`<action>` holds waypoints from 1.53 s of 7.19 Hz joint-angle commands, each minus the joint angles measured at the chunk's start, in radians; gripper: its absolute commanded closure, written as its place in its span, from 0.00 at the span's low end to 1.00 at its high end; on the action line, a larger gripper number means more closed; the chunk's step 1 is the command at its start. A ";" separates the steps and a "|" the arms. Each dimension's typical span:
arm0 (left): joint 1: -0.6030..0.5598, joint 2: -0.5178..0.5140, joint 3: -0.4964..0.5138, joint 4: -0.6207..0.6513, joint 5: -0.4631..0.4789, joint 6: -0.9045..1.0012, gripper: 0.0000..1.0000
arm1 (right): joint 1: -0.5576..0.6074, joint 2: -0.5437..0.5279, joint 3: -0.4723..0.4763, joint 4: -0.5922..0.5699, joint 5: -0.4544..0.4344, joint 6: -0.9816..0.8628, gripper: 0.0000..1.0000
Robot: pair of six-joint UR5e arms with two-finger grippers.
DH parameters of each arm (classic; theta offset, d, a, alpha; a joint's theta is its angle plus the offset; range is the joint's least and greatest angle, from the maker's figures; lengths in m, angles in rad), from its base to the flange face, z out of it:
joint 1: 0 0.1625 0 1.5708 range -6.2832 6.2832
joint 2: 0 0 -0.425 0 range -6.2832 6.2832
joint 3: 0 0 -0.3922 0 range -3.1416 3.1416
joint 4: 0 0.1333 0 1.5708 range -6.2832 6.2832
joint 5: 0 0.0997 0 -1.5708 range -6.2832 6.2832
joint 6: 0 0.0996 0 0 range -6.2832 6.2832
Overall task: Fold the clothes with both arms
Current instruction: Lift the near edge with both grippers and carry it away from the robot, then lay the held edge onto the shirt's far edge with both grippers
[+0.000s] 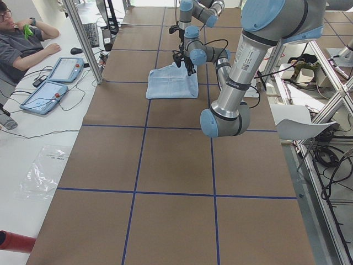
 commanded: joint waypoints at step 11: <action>-0.164 -0.093 0.378 -0.293 -0.009 0.072 1.00 | 0.124 0.232 -0.425 0.092 0.005 -0.216 1.00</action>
